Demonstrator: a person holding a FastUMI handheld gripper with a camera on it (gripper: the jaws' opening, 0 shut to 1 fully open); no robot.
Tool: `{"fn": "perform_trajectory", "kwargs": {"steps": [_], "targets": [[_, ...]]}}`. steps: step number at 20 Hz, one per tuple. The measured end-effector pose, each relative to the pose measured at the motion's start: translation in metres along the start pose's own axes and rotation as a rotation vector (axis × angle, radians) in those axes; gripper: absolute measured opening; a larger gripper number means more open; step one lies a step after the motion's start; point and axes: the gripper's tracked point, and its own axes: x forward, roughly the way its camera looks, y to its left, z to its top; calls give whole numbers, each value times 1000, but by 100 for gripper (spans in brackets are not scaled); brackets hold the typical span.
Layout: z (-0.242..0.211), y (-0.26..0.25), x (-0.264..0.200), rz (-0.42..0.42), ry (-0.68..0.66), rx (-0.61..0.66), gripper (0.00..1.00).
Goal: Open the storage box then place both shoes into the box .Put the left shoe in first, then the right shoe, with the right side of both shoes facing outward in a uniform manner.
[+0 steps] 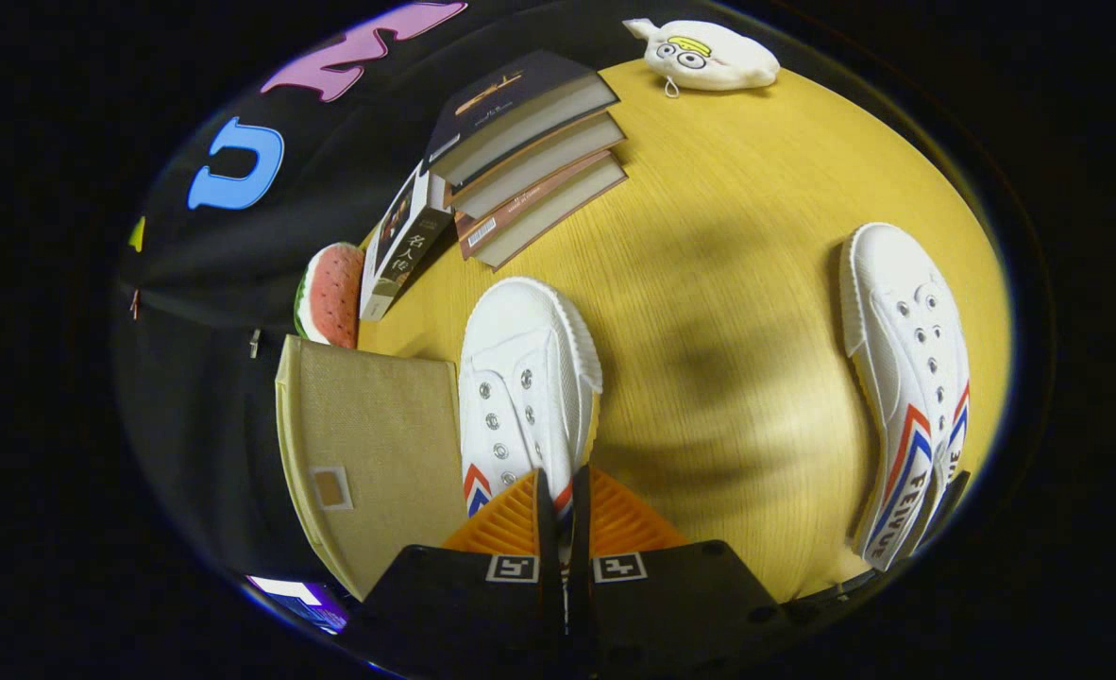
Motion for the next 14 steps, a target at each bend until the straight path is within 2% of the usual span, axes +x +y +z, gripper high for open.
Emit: {"fn": "perform_trajectory", "kwargs": {"steps": [6,10,14], "targets": [[9,50,-58,-12,-114,12,6],[0,109,-85,32,-169,28,6],[-18,168,-85,82,-177,36,6]]}}
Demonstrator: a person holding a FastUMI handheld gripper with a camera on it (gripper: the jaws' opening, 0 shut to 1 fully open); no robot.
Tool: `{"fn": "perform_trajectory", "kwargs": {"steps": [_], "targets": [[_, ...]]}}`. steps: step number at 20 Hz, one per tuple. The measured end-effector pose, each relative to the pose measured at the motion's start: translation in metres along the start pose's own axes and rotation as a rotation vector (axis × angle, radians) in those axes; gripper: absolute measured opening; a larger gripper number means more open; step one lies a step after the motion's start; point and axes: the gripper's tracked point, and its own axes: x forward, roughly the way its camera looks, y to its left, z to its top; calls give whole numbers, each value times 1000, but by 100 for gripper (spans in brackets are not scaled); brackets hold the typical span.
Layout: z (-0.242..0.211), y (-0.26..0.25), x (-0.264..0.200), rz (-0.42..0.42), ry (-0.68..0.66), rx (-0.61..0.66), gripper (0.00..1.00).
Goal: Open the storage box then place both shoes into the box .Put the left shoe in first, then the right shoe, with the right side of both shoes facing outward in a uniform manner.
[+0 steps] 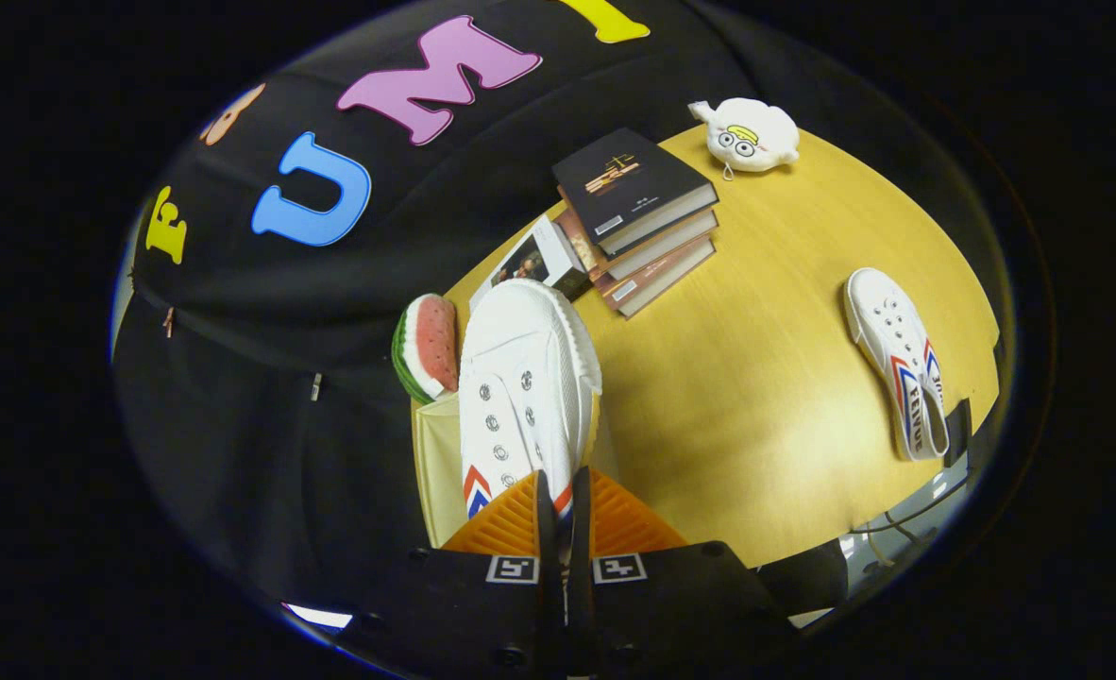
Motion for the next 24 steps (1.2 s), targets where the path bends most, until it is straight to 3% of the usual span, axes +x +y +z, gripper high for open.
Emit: {"fn": "perform_trajectory", "kwargs": {"steps": [8,15,22,23,24], "targets": [[-61,79,52,33,79,-69,6],[-80,101,100,5,124,-63,6],[-94,97,115,-39,151,-72,6],[-95,101,116,-19,155,-50,8],[-91,115,114,41,148,-2,16]]}}
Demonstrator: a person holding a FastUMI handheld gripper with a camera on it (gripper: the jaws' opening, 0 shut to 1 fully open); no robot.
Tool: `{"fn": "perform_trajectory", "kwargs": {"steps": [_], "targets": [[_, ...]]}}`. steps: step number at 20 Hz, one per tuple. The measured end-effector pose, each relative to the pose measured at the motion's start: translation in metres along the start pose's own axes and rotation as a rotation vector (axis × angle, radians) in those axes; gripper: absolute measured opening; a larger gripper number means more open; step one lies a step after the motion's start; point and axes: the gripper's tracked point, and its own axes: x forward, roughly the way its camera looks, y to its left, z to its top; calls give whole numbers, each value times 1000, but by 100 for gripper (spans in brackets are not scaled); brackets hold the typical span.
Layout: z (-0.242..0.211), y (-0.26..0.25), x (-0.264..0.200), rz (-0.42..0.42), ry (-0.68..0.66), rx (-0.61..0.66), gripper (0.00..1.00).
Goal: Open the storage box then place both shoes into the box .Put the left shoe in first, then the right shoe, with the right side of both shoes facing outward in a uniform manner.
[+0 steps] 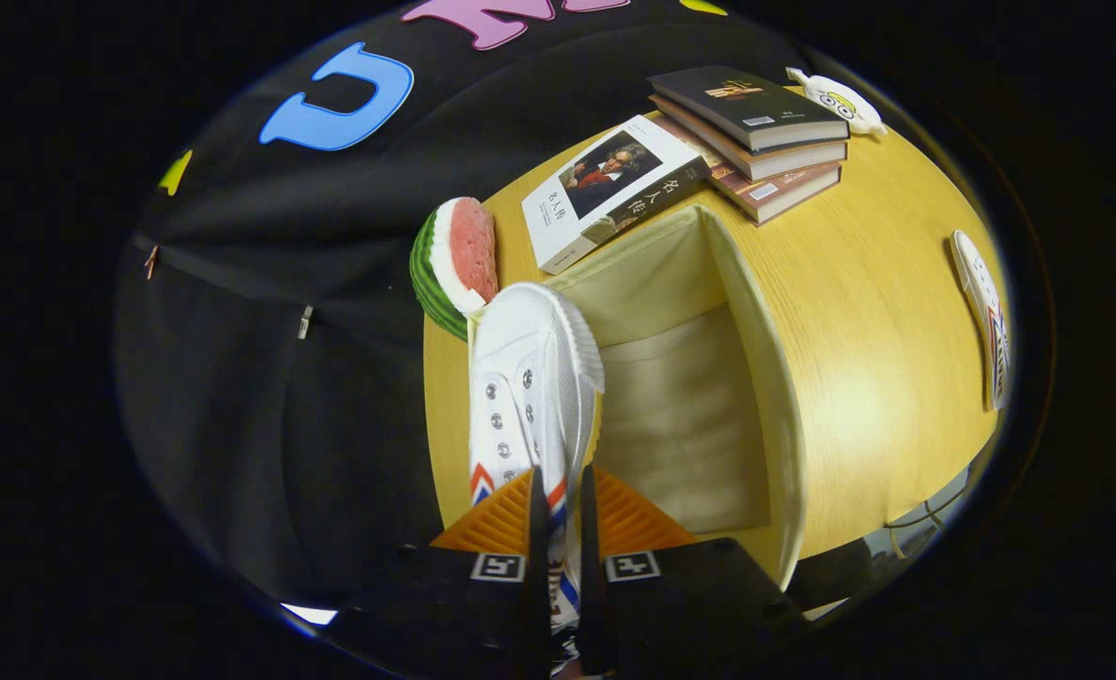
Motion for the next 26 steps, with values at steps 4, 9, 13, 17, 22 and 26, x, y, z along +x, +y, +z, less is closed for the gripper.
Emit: {"fn": "perform_trajectory", "kwargs": {"steps": [4,9,13,17,22,26], "targets": [[29,16,-19,67,-67,-13,99],[62,-23,-73,32,-159,-189,99],[101,-98,-126,-66,-227,-256,99],[142,-182,-177,-152,-291,-227,99],[171,-284,-225,-211,-309,-128,99],[177,-363,-242,-274,-286,-109,99]]}}
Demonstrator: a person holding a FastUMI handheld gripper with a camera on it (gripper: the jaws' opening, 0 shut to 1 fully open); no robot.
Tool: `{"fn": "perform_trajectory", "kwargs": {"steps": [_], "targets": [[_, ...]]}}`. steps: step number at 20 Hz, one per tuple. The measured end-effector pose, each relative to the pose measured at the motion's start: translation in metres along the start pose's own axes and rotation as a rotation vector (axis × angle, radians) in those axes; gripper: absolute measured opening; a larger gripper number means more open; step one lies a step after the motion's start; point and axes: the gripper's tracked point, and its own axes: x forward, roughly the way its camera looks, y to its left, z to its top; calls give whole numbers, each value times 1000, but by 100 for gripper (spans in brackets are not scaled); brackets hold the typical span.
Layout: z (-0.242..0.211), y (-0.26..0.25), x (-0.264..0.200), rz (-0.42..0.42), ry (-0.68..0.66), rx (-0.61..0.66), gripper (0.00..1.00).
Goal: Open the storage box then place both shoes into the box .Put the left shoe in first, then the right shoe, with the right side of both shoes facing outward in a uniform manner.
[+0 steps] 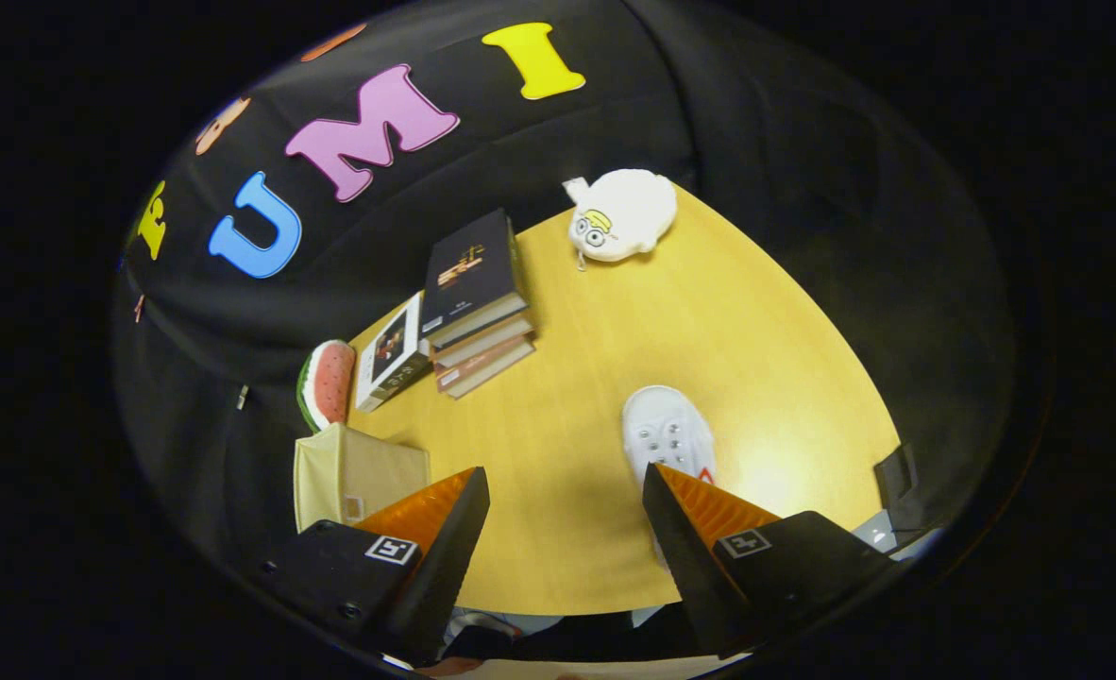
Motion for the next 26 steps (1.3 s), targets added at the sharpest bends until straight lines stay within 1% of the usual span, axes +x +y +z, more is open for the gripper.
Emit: {"fn": "perform_trajectory", "kwargs": {"steps": [5,9,13,15,19,20,21,23,24,25,26], "targets": [[-21,-72,21,-64,70,-28,99],[-44,-103,44,-89,150,-42,99],[-61,-121,70,-106,209,-33,99],[-69,-127,80,-121,238,-52,99],[-82,-122,101,-99,294,-45,98],[-81,-120,103,-103,300,-32,96],[-83,-119,105,-99,298,-38,91],[-87,-108,111,-58,315,-38,86],[-87,-104,112,-63,331,0,70],[-84,-102,114,-75,319,32,61],[-91,-105,113,-68,328,24,52]]}}
